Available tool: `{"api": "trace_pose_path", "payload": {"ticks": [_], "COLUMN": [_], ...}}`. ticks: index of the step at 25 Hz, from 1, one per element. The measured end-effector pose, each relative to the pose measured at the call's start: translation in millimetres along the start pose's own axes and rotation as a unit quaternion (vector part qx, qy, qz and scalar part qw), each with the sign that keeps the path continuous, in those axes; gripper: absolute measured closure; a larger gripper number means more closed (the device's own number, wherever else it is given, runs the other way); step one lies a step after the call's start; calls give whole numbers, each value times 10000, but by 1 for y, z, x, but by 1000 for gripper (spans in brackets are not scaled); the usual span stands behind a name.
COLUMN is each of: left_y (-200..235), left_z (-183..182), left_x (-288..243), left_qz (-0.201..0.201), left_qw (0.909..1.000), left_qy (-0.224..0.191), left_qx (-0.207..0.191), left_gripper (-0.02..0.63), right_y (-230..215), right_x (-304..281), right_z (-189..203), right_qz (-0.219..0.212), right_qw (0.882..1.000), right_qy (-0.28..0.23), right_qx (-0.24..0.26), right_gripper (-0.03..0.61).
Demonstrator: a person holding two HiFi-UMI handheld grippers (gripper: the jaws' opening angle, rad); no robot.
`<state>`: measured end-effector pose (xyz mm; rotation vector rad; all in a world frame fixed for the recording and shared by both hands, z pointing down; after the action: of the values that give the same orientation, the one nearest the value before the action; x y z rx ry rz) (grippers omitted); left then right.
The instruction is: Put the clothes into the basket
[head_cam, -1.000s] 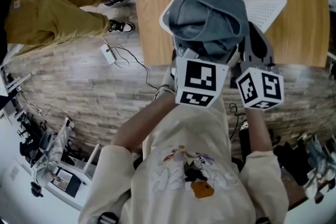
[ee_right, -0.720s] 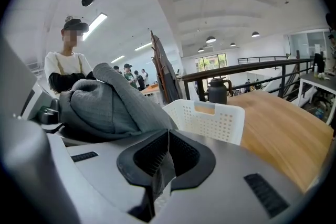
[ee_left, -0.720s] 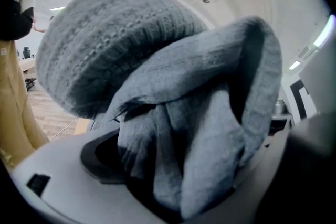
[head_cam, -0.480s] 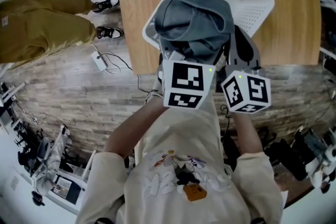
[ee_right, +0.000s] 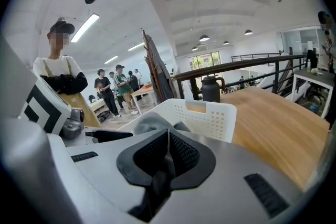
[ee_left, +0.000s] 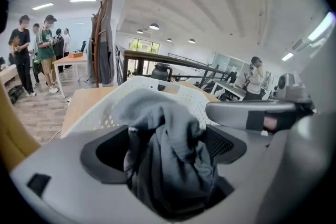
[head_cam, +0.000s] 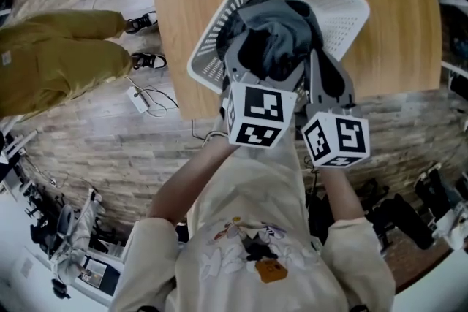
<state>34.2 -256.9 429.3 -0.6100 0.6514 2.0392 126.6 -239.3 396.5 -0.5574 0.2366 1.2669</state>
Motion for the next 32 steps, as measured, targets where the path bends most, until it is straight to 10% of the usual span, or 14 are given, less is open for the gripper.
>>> {"api": "trace_pose_path", "payload": {"ticks": [17, 32], "left_y": [2, 11], "left_z": [-19, -5], "left_x": [12, 51], "left_qz": [-4, -469], "left_qw": [9998, 9983], "left_qy": [-116, -207], "left_qx": [182, 287], "left_gripper": [192, 502], "right_y": [-12, -6], "right_x": [7, 29], "right_z": [-7, -7], "right_qz": [44, 0], "right_qw": [9999, 9999], "right_qy": [5, -95], "right_qx": [-136, -39], "right_gripper": [552, 553]}}
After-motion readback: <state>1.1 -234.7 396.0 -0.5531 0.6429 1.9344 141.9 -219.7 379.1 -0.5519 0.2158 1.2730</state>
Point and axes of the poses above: the fingertips, and each gripper's own axes: x backward along the fingers, y to its left, z out of its underside, the point moved 4 cm from there along x, backward along the fingers, and after that the axes turned 1 degree about -z, right-handed, at the moved point
